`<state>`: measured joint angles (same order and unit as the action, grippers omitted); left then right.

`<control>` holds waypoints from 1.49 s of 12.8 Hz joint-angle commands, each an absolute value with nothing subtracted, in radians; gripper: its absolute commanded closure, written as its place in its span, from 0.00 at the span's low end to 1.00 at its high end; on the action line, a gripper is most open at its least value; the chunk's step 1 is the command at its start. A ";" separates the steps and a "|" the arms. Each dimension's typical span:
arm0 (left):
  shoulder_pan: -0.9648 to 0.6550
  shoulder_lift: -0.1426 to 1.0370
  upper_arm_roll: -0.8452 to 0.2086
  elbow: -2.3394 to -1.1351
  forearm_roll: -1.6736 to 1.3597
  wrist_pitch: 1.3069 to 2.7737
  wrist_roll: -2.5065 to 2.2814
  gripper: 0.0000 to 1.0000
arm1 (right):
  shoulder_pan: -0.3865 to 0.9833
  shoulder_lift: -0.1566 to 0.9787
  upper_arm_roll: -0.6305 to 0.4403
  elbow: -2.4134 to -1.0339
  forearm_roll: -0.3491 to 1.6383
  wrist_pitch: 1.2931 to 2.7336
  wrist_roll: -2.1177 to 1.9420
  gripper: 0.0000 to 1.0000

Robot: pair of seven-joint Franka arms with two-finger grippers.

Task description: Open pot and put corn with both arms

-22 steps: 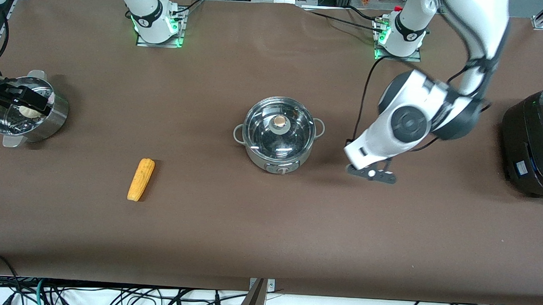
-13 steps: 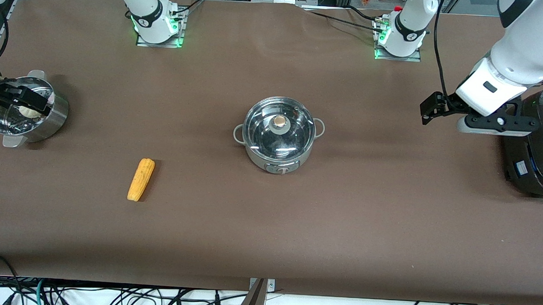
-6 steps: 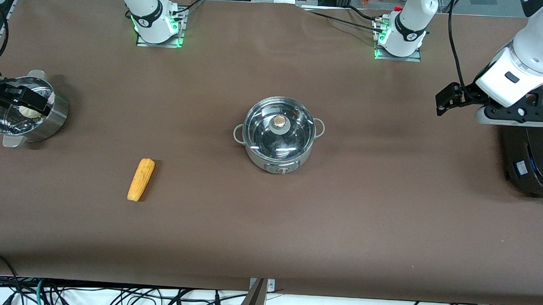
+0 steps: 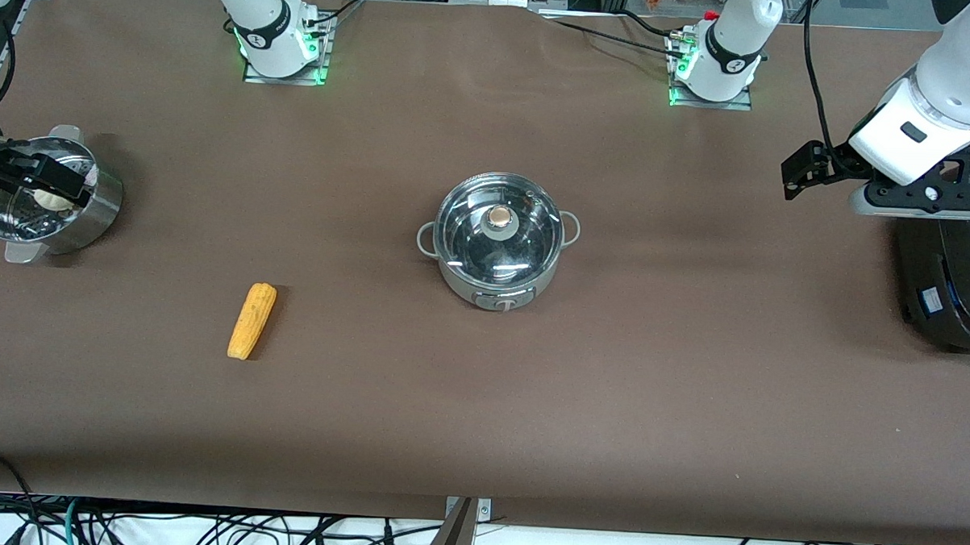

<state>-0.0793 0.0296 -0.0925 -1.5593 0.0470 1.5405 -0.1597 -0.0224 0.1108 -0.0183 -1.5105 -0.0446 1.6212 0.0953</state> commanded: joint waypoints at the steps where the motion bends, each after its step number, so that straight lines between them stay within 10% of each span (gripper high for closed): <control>1: -0.077 0.009 -0.084 -1.572 0.061 1.514 -0.138 0.00 | -0.034 0.115 -0.012 -1.491 -0.028 1.611 0.092 0.00; 10: -0.142 0.101 -0.133 -1.553 -0.078 1.485 -0.158 0.00 | -0.032 0.115 -0.012 -1.491 -0.029 1.614 0.095 0.00; 19: -0.549 0.553 -0.163 -1.287 -0.081 1.759 -0.715 0.00 | -0.031 0.296 -0.009 -1.497 0.015 1.670 0.092 0.00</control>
